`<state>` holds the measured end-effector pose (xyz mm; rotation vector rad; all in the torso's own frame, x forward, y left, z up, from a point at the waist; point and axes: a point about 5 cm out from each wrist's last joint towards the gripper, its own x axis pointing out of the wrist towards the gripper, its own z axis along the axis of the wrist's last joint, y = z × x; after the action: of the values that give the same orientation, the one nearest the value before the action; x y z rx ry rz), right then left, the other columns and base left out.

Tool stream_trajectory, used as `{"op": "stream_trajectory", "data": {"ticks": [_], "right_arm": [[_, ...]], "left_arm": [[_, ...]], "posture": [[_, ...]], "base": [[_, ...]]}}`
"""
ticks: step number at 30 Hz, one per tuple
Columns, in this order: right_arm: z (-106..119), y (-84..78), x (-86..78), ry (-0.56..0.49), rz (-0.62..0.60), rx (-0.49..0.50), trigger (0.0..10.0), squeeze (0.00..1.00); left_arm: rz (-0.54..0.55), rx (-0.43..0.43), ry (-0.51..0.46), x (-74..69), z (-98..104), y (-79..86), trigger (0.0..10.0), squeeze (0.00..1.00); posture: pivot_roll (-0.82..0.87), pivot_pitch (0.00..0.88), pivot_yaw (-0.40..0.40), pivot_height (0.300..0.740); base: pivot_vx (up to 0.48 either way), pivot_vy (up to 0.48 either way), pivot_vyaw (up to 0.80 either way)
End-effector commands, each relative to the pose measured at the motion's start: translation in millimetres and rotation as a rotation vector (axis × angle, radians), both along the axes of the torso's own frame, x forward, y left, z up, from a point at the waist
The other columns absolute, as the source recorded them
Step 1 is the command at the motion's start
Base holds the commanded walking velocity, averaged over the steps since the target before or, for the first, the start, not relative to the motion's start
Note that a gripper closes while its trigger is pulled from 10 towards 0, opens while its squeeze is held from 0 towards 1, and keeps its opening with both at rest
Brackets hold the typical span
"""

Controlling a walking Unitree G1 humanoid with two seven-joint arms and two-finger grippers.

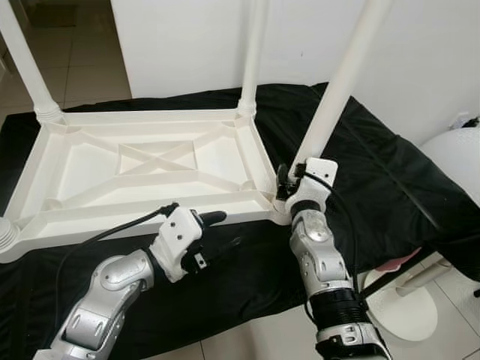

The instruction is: Building children table

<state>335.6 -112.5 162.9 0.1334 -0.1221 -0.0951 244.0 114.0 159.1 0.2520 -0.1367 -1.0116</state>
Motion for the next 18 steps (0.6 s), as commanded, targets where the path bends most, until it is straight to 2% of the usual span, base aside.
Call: {"op": "stream_trajectory", "data": {"ticks": [1, 2, 4, 5, 8, 9, 10, 11, 12, 18], "right_arm": [[-1.0, -6.0, -0.3, -0.008, 0.0, 0.004, 10.0, 1.0], [2.4, -10.1, 1.9, -0.027, 0.066, -0.014, 10.0, 1.0], [2.4, -10.1, 1.9, -0.027, 0.066, -0.014, 10.0, 1.0], [5.3, -13.1, 3.6, -0.044, 0.13, -0.027, 10.0, 0.86], [5.3, -13.1, 3.6, -0.044, 0.13, -0.027, 10.0, 0.86], [7.7, -15.9, 5.0, -0.053, 0.187, -0.044, 10.0, 0.0], [8.7, -21.2, 7.5, -0.058, 0.278, -0.083, 10.0, 0.0], [8.7, -21.2, 7.5, -0.058, 0.278, -0.083, 10.0, 0.0], [8.3, -28.8, 10.4, -0.058, 0.404, -0.147, 10.0, 0.0], [-2.9, -35.9, 13.1, -0.008, 0.588, -0.233, 10.0, 0.0]], "left_arm": [[-0.002, 0.003, 0.006, -1.2, -3.2, -2.3, 10.0, 0.0], [-0.005, 0.002, 0.006, -1.3, -3.1, -3.2, 10.0, 0.0], [-0.005, 0.002, 0.006, -1.3, -3.1, -3.2, 10.0, 0.0], [-0.007, 0.001, 0.005, -1.2, -2.9, -3.7, 10.0, 0.0], [-0.007, 0.001, 0.005, -1.2, -2.9, -3.7, 10.0, 0.0], [-0.008, 0.0, 0.005, -1.1, -2.7, -4.2, 10.0, 0.0], [-0.009, -0.002, 0.006, -1.5, -2.9, -5.9, 10.0, 0.0], [-0.009, -0.002, 0.006, -1.5, -2.9, -5.9, 10.0, 0.0], [-0.003, -0.01, 0.008, -1.3, -3.2, -9.1, 10.0, 0.0], [0.016, -0.033, 0.03, 0.2, -4.3, -15.4, 10.0, 0.0]], "posture": [[0.0, 0.039, -0.064, 0.74], [0.0, 0.039, -0.064, 0.74], [0.0, 0.039, -0.064, 0.74], [0.0, 0.039, -0.062, 0.74], [0.0, 0.039, -0.062, 0.74], [0.0, 0.039, -0.061, 0.74], [0.0, 0.045, -0.057, 0.74], [0.0, 0.045, -0.057, 0.74], [0.0, 0.05, -0.056, 0.74], [0.0, 0.052, -0.052, 0.74]], "base": [[0.0, 0.0, 0.0], [0.0, 0.0, 0.0], [0.0, 0.0, 0.0], [0.0, 0.0, 0.0], [0.0, 0.0, 0.0], [0.0, 0.0, 0.0], [0.0, 0.0, 0.0], [0.0, 0.0, 0.0], [0.0, 0.0, 0.0], [0.0, 0.0, 0.0]]}}
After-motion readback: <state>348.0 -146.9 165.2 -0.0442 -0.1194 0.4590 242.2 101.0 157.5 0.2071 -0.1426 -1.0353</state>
